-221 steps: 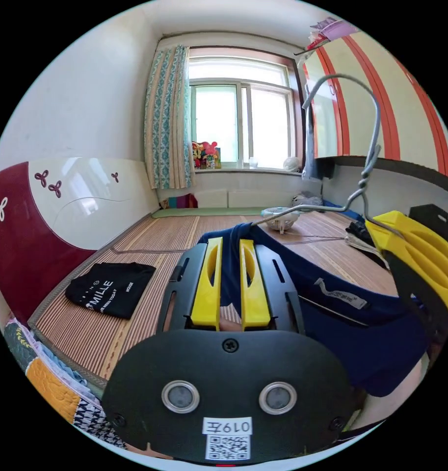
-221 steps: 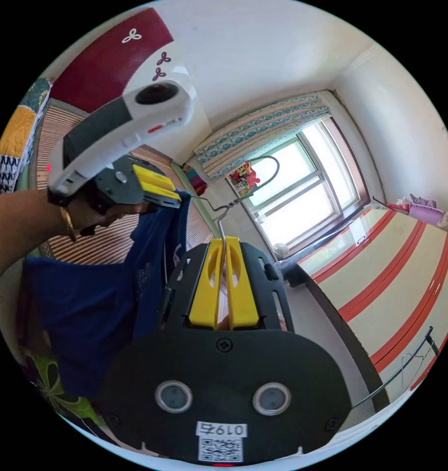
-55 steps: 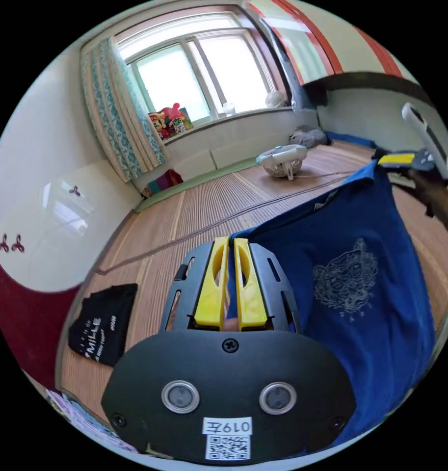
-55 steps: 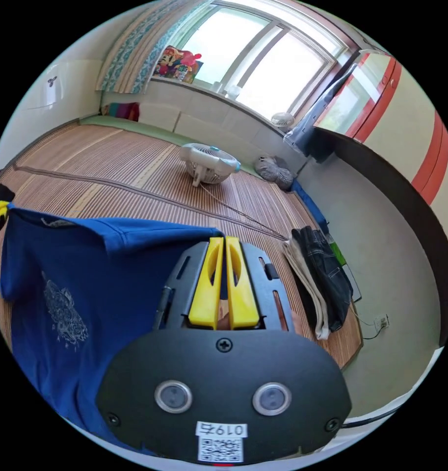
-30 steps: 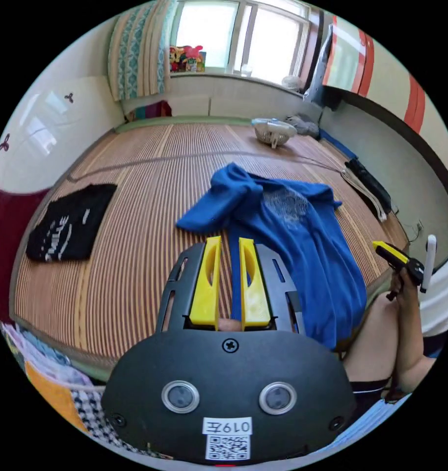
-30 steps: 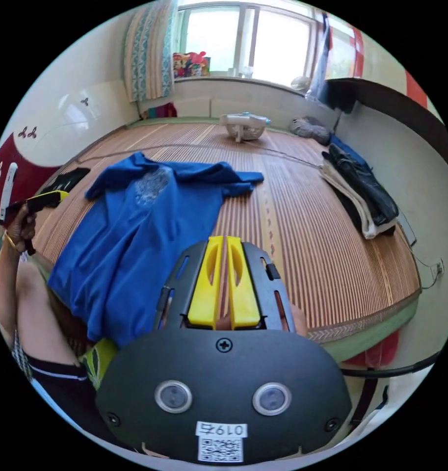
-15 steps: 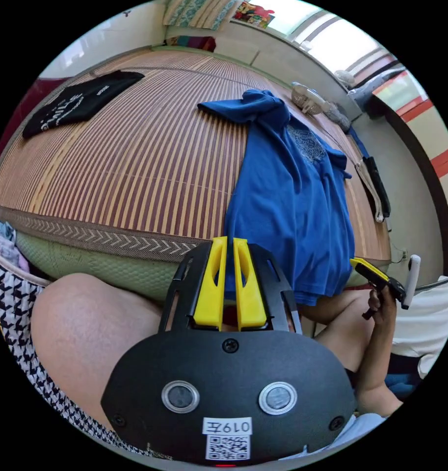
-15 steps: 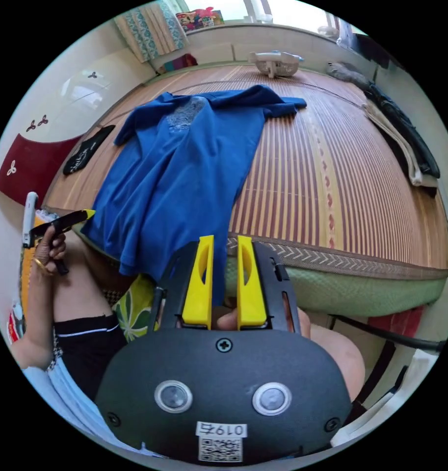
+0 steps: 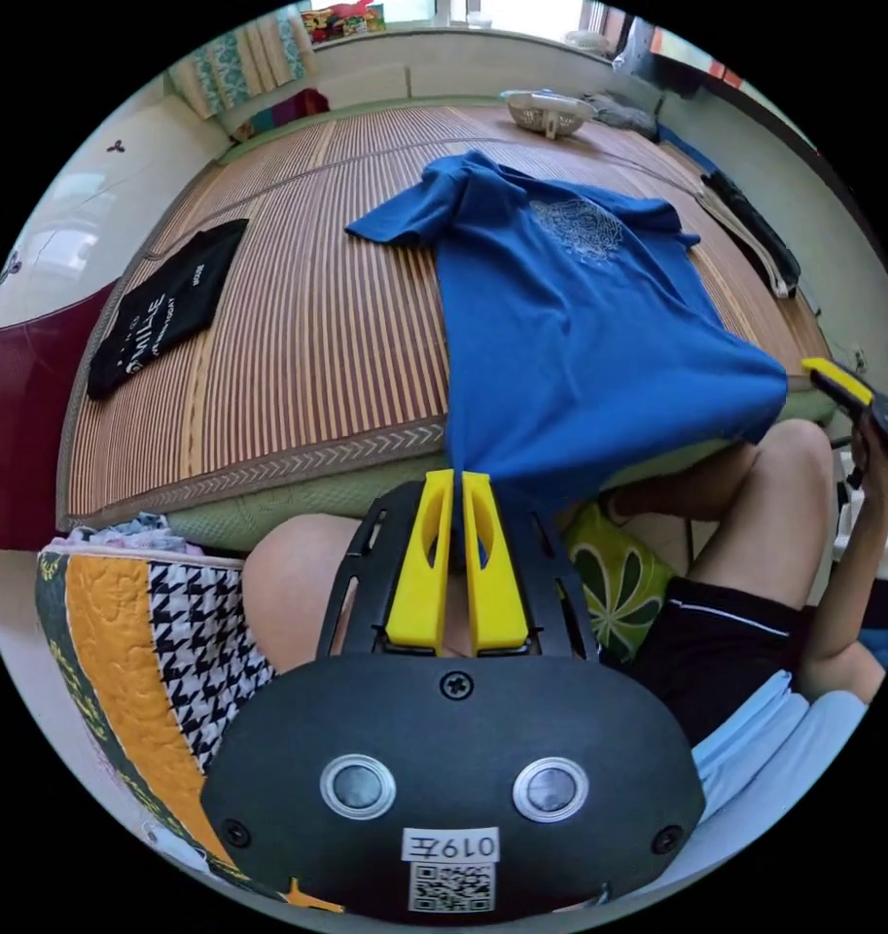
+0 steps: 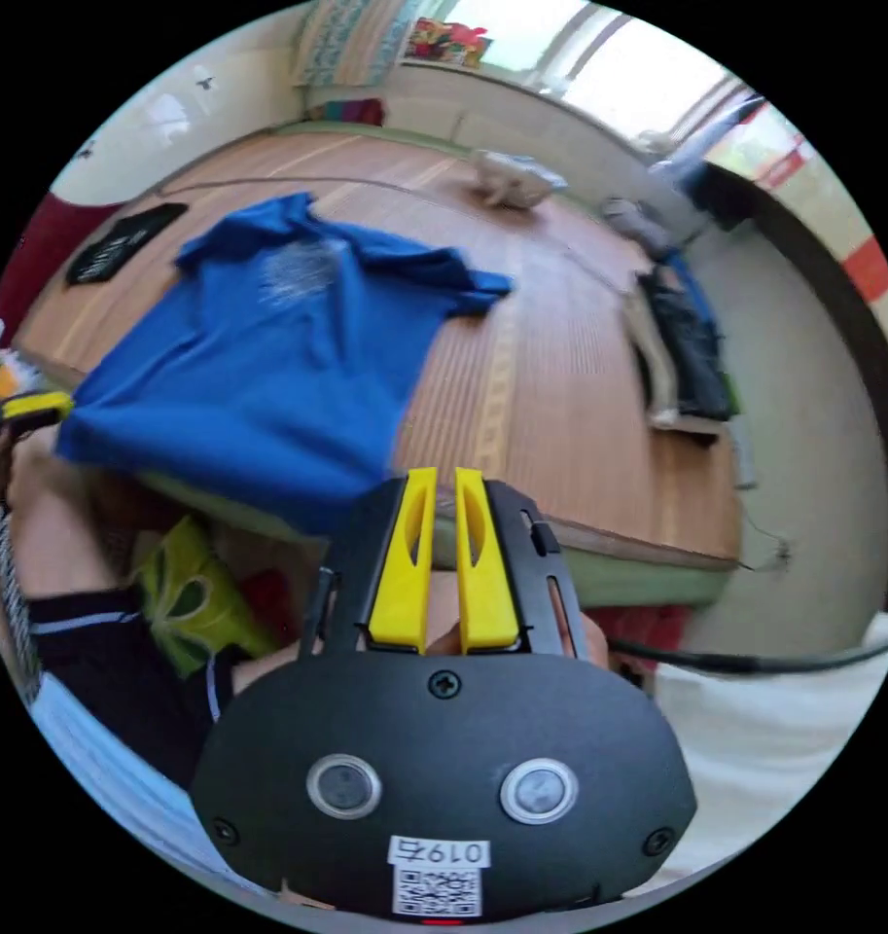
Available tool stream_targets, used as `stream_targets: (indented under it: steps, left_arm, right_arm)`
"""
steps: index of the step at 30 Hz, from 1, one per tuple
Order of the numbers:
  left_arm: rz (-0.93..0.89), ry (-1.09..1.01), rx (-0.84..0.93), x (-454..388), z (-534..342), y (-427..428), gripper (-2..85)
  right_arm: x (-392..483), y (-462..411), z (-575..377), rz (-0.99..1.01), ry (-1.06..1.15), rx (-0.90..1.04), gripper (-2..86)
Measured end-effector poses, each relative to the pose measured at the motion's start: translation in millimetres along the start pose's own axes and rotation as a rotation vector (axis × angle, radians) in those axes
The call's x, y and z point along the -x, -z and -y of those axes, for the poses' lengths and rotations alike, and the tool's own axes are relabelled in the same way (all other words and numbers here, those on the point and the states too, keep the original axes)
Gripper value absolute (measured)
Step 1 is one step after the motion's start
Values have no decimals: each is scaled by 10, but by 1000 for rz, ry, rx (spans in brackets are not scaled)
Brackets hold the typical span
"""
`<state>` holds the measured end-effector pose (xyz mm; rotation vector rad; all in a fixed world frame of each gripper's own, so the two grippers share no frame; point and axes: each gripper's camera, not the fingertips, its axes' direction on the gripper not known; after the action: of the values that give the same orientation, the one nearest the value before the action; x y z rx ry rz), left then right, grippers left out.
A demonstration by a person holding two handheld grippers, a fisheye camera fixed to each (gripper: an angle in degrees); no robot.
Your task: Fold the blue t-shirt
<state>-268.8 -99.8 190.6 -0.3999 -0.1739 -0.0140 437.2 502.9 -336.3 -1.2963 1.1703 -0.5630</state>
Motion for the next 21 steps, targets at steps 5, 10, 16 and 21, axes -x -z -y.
stream_targets:
  steps: [5, 10, 16, 21]
  left_arm:
    - [-81, 158, -166, 543, 257, 114, 17]
    - [-151, 282, -356, 908, 1114, 184, 24]
    - [-230, 144, -388, 1026, 2507, -57, 41]
    - [-324, 12, -284, 1044, 3471, -353, 79]
  right_arm:
    - [59, 284, 637, -15, 47, -337, 71]
    - [553, 70, 1588, 225, 248, -542, 117]
    - [1462, -743, 2229, 123, 469, -459, 107]
    - [1866, -1098, 2354, 103, 617, -399, 133]
